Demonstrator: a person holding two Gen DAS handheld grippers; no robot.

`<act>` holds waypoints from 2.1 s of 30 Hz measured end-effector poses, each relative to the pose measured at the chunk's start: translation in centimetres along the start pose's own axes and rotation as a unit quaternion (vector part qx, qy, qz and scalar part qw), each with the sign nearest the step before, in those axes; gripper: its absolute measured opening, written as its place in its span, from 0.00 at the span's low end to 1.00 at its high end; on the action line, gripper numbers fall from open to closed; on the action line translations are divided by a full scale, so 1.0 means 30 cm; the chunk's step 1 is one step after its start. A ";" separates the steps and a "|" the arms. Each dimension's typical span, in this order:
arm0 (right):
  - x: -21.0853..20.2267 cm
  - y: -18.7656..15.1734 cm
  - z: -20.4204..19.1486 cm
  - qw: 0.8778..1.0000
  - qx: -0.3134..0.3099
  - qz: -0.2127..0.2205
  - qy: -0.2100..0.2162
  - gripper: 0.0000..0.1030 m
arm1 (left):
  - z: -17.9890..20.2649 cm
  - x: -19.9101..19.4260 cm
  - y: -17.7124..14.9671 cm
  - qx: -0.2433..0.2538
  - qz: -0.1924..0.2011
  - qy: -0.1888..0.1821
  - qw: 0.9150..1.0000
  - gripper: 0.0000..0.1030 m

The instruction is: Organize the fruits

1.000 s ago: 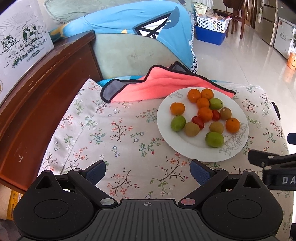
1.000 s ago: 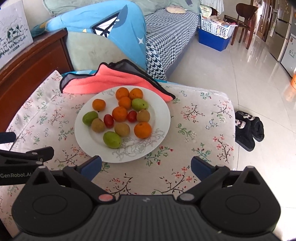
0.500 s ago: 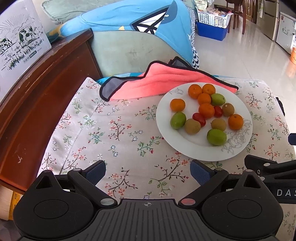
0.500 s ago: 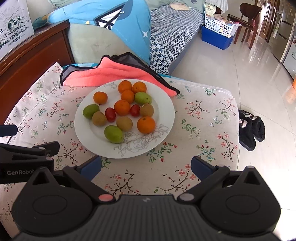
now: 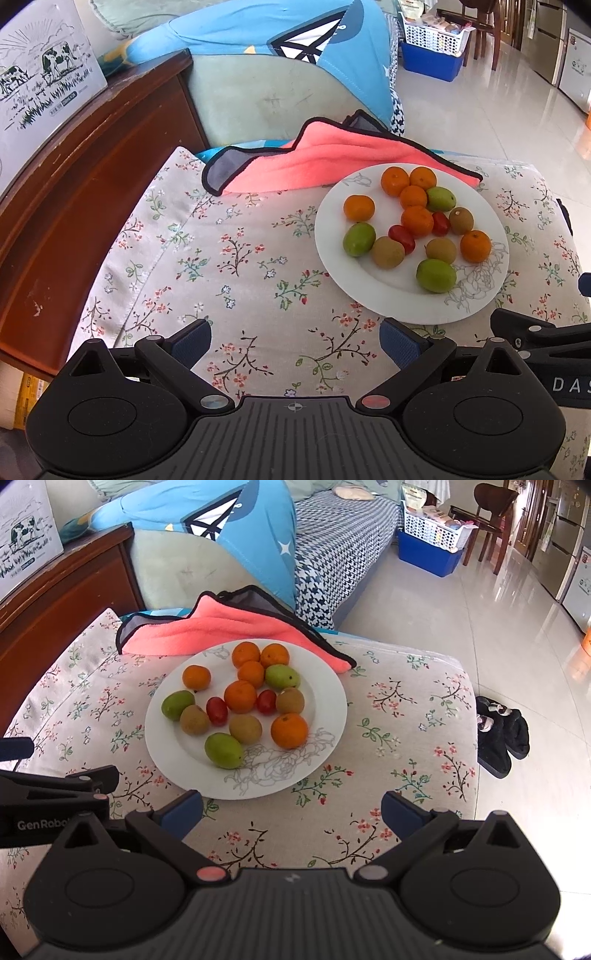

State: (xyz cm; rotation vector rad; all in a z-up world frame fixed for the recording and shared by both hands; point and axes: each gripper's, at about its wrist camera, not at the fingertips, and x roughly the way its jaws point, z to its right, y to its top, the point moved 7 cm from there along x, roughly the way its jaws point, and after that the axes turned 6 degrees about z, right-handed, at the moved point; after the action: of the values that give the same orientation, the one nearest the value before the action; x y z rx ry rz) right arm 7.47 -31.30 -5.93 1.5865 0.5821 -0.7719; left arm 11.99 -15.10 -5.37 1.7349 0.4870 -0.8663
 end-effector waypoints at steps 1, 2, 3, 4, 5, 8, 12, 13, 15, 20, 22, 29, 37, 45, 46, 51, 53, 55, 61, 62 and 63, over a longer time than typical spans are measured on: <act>0.002 0.000 0.003 1.000 0.002 0.000 -0.002 0.99 | 0.000 0.000 0.000 0.000 0.000 0.000 1.000 0.96; 0.003 0.001 0.006 1.000 0.004 0.000 -0.003 0.99 | 0.000 0.001 0.000 0.001 0.000 0.001 1.000 0.96; 0.005 0.001 0.009 1.000 0.007 0.000 -0.004 0.99 | 0.001 0.001 0.000 0.001 0.000 0.001 1.000 0.96; 0.006 0.001 0.012 1.000 0.010 -0.001 -0.006 0.99 | 0.002 0.001 -0.001 0.002 0.000 0.001 1.000 0.96; 0.007 0.002 0.015 1.000 0.012 -0.001 -0.007 0.99 | 0.004 0.001 -0.002 0.003 -0.001 0.001 1.000 0.96; 0.011 0.002 0.024 1.000 0.023 -0.002 -0.009 0.99 | 0.011 0.002 -0.003 0.006 -0.002 -0.001 1.000 0.96; 0.018 -0.002 0.028 0.999 0.032 -0.007 -0.007 0.99 | 0.013 0.003 -0.003 0.009 -0.002 0.002 1.000 0.96; 0.019 -0.002 0.028 0.999 0.033 -0.007 -0.006 0.99 | 0.013 0.003 -0.004 0.008 -0.002 0.002 1.000 0.96; 0.019 -0.002 0.029 0.999 0.033 -0.006 -0.007 0.99 | 0.013 0.003 -0.004 0.007 -0.003 0.002 1.000 0.96; 0.018 0.002 0.031 0.999 0.035 -0.003 -0.010 0.99 | 0.013 0.003 -0.002 0.009 -0.002 0.003 1.000 0.96; 0.018 0.002 0.032 0.999 0.036 -0.003 -0.010 0.99 | 0.013 0.003 -0.001 0.009 -0.001 0.004 1.000 0.96; 0.019 0.002 0.032 0.999 0.037 -0.001 -0.008 0.99 | 0.013 0.000 0.001 0.012 0.001 0.008 1.000 0.96; 0.023 -0.004 0.025 0.999 0.036 0.000 -0.005 0.99 | 0.010 -0.005 -0.004 0.021 0.007 0.018 1.000 0.96; 0.022 -0.026 0.008 1.000 0.025 0.006 0.012 0.99 | -0.002 -0.024 -0.037 0.031 0.010 0.019 0.999 0.96; 0.021 -0.033 0.005 1.000 0.023 0.008 0.017 0.99 | -0.005 -0.027 -0.044 0.032 0.009 0.018 0.999 0.96; 0.010 -0.082 -0.022 0.999 0.017 0.013 0.037 0.99 | -0.027 -0.046 -0.102 0.033 0.002 0.010 0.999 0.96; 0.003 -0.113 -0.034 0.999 0.018 0.012 0.044 0.99 | -0.040 -0.059 -0.123 0.029 -0.001 0.004 1.000 0.96; -0.006 -0.143 -0.042 0.998 0.024 0.012 0.050 0.99 | -0.059 -0.073 -0.139 0.022 -0.001 -0.001 1.000 0.96; -0.022 -0.233 -0.089 0.997 0.020 0.024 0.064 0.99 | -0.104 -0.112 -0.170 -0.002 -0.001 -0.020 1.000 0.96; -0.023 -0.247 -0.101 0.997 0.015 0.029 0.067 0.99 | -0.112 -0.119 -0.174 -0.005 0.000 -0.022 1.000 0.96; -0.024 -0.260 -0.111 0.997 0.012 0.033 0.071 0.99 | -0.120 -0.125 -0.178 -0.008 0.000 -0.023 1.000 0.96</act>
State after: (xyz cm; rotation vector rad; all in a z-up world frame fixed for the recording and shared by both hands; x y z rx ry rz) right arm 1.73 -26.75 -10.27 1.6837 0.6209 -0.6221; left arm 6.97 -9.61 -5.43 1.6963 0.4618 -0.8980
